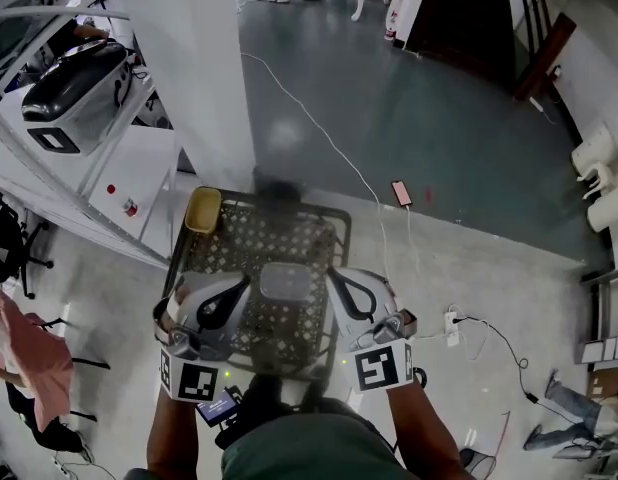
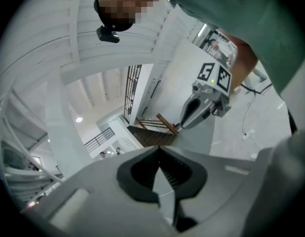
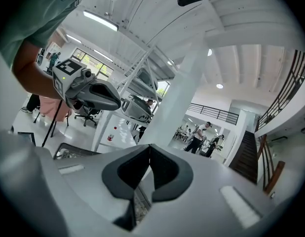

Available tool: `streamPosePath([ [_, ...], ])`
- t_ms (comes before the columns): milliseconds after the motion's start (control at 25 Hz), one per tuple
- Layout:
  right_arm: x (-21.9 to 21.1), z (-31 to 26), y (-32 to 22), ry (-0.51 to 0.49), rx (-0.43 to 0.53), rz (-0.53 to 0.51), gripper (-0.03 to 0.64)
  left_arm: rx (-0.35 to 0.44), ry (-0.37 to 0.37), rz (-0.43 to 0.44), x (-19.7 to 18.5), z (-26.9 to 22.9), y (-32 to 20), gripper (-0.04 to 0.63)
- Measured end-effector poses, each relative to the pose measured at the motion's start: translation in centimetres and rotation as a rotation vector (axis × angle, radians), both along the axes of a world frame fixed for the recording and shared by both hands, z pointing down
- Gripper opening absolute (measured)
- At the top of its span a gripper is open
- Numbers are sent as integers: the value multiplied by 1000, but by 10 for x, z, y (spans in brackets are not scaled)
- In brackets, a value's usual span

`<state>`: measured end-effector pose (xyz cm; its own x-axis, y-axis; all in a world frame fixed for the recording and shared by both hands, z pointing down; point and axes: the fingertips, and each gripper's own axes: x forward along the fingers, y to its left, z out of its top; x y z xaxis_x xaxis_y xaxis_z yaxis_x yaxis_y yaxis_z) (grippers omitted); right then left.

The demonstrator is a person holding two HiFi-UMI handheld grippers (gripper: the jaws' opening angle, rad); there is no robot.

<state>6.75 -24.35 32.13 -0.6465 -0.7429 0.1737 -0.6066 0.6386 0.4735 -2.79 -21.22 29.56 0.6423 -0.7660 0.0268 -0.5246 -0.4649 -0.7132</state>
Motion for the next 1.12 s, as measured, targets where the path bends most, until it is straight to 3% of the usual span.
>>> streamPosePath([
  [320,-28,60,-40,25,-107,23,9,-76,8,-1,-33,40,-32,3],
  [1120,-29,259,-112,100,-422,123,32,-260,3,11,-65,155,-81,3],
])
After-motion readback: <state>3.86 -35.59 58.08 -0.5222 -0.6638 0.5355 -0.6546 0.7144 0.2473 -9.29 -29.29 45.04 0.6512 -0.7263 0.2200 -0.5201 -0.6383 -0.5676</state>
